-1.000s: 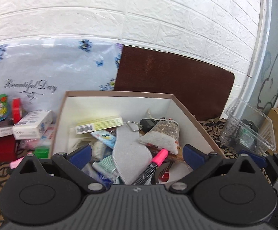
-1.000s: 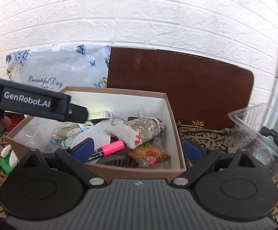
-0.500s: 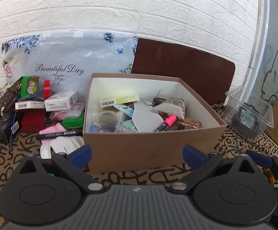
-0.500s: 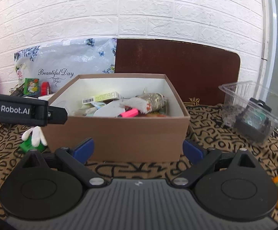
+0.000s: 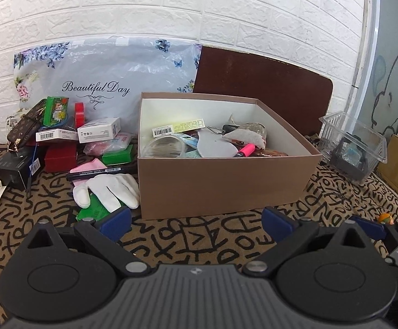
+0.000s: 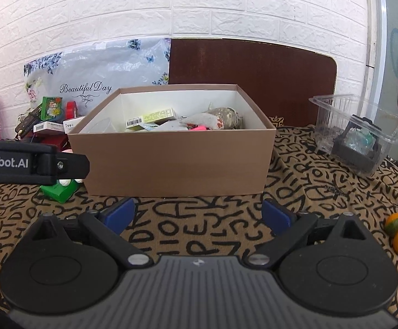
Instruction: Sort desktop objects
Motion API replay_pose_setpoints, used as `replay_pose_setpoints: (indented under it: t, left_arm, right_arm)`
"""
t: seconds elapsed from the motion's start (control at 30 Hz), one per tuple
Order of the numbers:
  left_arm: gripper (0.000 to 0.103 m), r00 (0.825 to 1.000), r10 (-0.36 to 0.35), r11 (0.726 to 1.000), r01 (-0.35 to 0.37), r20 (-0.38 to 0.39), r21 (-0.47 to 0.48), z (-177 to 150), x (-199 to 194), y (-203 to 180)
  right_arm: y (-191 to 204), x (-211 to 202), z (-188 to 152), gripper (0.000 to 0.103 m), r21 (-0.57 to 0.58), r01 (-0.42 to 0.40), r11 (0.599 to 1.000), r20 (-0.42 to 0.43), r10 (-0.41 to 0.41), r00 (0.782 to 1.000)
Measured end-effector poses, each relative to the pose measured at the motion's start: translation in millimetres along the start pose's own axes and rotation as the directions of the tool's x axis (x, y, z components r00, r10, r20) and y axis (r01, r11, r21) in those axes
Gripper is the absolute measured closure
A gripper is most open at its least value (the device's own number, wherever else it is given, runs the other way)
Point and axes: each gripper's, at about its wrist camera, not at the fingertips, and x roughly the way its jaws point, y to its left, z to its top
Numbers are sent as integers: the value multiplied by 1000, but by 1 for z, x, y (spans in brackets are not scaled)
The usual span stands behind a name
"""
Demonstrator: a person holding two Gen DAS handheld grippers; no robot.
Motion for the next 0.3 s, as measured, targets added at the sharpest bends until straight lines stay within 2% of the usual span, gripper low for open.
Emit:
replay_pose_setpoints:
  t: [0.3]
  left_arm:
    - [0,1000,-22,1000,22,-5,-6,-2,-3,0]
  right_arm:
    - [7,1,-1,6,-4,-12,1000,-10,12,1000]
